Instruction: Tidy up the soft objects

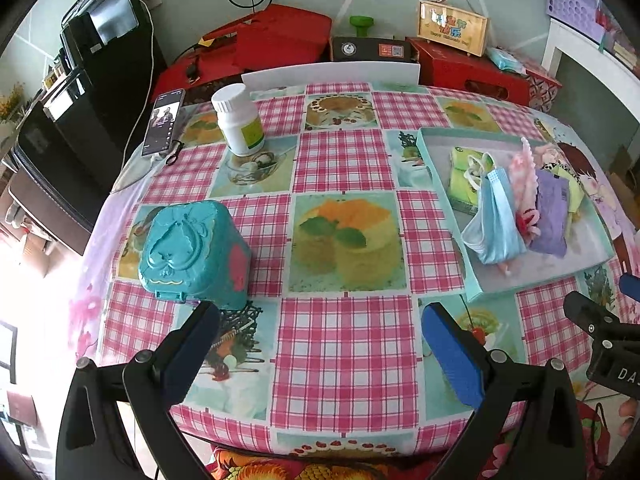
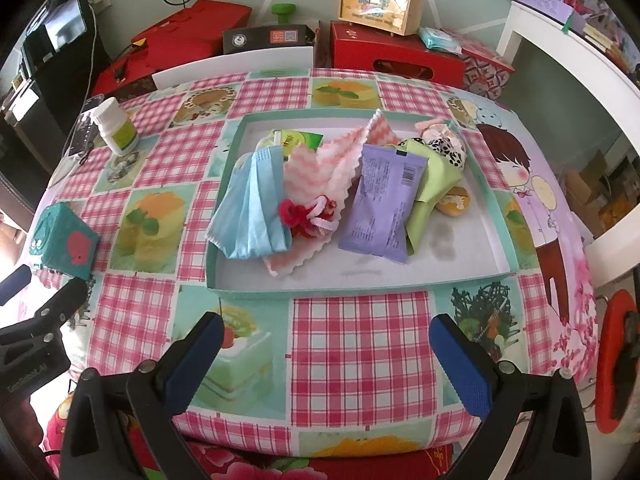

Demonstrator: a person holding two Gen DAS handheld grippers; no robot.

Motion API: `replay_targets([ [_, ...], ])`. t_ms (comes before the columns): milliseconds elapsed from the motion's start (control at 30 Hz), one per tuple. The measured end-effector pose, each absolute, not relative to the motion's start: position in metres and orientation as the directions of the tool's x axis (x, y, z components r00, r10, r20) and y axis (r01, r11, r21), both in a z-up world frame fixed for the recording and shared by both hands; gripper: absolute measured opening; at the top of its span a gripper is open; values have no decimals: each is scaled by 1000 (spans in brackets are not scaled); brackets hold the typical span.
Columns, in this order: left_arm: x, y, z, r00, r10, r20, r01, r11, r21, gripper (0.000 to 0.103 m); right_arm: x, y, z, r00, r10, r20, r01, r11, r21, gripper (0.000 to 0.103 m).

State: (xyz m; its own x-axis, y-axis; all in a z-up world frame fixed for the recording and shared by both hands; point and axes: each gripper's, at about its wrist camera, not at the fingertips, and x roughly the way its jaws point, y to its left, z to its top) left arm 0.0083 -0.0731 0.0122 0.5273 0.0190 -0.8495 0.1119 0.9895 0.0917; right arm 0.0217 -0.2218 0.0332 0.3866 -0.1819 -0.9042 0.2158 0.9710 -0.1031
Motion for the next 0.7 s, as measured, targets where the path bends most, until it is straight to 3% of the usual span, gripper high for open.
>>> replay_targets([
  [700, 5, -69, 16, 538, 16, -843, 112, 990, 90, 101, 21, -222, 35, 380, -179, -907, 216, 971, -101, 103],
])
